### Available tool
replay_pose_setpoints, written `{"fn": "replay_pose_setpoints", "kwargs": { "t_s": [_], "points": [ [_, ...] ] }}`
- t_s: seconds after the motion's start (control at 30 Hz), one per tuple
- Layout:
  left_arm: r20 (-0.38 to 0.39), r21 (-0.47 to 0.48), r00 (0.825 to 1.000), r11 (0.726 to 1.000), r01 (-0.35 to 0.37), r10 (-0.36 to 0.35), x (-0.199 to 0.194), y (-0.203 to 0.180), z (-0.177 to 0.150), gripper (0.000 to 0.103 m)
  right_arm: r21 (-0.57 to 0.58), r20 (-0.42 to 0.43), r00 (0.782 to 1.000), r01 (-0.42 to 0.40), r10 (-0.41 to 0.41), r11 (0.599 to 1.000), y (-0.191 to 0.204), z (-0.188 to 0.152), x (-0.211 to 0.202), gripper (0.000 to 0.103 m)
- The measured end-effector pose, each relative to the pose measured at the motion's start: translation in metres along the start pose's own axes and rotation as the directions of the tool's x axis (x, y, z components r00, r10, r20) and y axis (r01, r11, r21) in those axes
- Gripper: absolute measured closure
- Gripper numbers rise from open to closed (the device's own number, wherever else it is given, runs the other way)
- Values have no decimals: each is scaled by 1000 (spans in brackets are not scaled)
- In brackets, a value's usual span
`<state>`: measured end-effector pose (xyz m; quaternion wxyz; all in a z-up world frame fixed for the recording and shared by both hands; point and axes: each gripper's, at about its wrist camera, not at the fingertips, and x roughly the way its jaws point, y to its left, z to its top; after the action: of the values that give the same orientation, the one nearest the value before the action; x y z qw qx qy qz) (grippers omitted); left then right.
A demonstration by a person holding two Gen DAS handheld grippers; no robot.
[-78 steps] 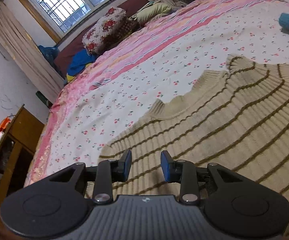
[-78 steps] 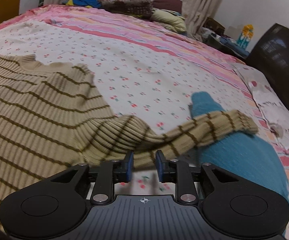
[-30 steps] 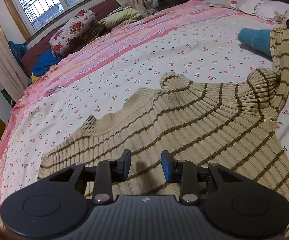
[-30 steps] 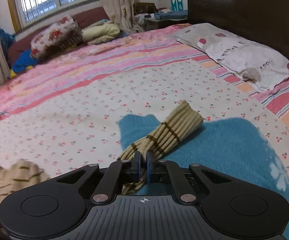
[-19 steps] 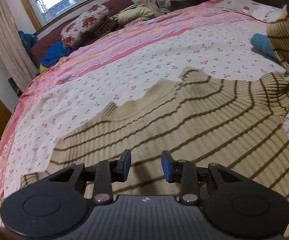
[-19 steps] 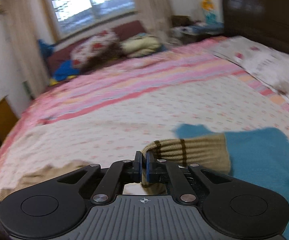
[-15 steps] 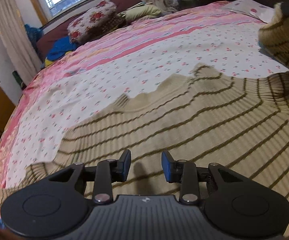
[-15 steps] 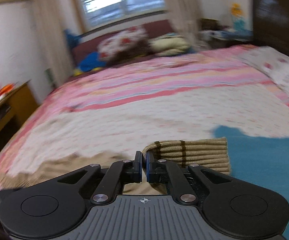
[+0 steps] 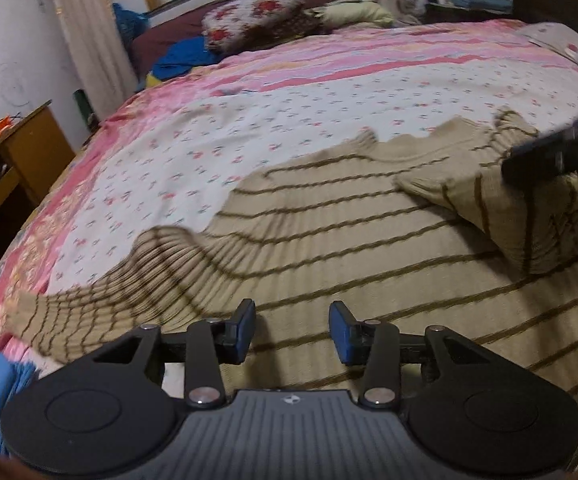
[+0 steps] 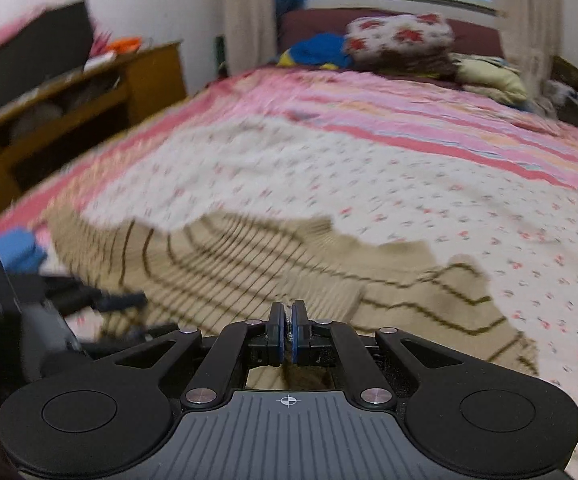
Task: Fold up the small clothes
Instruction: 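Grasp the sleeve cuff with the right tool and carry it across the sweater body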
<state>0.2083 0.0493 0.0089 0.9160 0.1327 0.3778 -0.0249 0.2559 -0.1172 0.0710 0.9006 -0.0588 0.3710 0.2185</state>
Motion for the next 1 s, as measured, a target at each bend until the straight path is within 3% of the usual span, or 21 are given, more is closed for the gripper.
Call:
{"fn": "replay_pose_setpoints", "kwargs": {
  "t_s": [0.23,0.33,0.6,0.7,1.0],
  "points": [
    [4,-115,1000,993,27,-26,0,15,-19,56,-104,-52,998,-35,30,994,23,-14,5,91],
    [12,-124,1000,992,30,-28,-3,14,-23,56,-138,-67,997,-40,31,990,25,-16,4,89],
    [39,-156,999,987,27,-21,-7,14,-36,55,-250,-80,995,-76,58,965,34,-26,-3,67],
    [57,-154,998,988,19,-10,-8,12,-40,55,-257,-84,993,-97,77,962,35,-23,-2,65],
    [93,-202,995,978,43,-24,-9,18,-48,54,-258,-81,995,34,-57,966,41,-8,34,67]
  ]
}}
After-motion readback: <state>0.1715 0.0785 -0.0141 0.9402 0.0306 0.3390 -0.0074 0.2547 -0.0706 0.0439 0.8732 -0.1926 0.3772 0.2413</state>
